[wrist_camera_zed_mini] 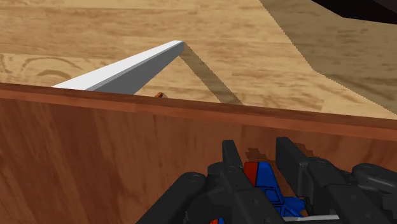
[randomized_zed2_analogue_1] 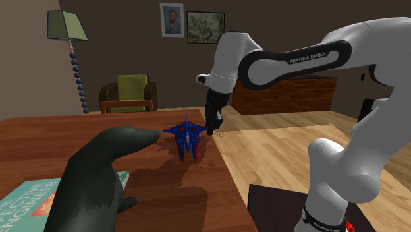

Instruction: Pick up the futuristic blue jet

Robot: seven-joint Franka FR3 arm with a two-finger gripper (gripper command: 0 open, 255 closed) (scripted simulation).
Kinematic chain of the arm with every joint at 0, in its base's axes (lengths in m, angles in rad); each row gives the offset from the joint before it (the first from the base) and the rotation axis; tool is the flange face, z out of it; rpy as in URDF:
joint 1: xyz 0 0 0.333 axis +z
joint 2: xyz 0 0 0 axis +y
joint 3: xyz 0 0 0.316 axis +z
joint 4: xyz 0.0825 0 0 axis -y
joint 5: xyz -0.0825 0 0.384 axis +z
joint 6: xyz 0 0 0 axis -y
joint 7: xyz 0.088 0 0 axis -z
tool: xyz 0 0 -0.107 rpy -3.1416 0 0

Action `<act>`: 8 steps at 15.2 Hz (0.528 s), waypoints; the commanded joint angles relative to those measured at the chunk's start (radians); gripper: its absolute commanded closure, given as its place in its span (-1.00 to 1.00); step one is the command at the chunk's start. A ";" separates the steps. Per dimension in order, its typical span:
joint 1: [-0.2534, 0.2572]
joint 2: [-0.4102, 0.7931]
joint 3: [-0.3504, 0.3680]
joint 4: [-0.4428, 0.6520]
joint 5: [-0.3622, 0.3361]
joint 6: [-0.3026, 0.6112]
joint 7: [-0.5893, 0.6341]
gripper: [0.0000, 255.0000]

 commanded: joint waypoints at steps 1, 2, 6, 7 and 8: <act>0.000 0.000 0.000 0.000 0.000 0.000 0.000 1.00; 0.000 0.000 0.000 0.000 0.000 0.000 0.000 1.00; 0.001 -0.001 0.001 0.011 0.001 -0.011 0.000 1.00; 0.001 -0.001 0.002 0.024 0.002 -0.025 -0.002 1.00; 0.001 0.000 0.002 0.039 0.003 -0.038 -0.003 1.00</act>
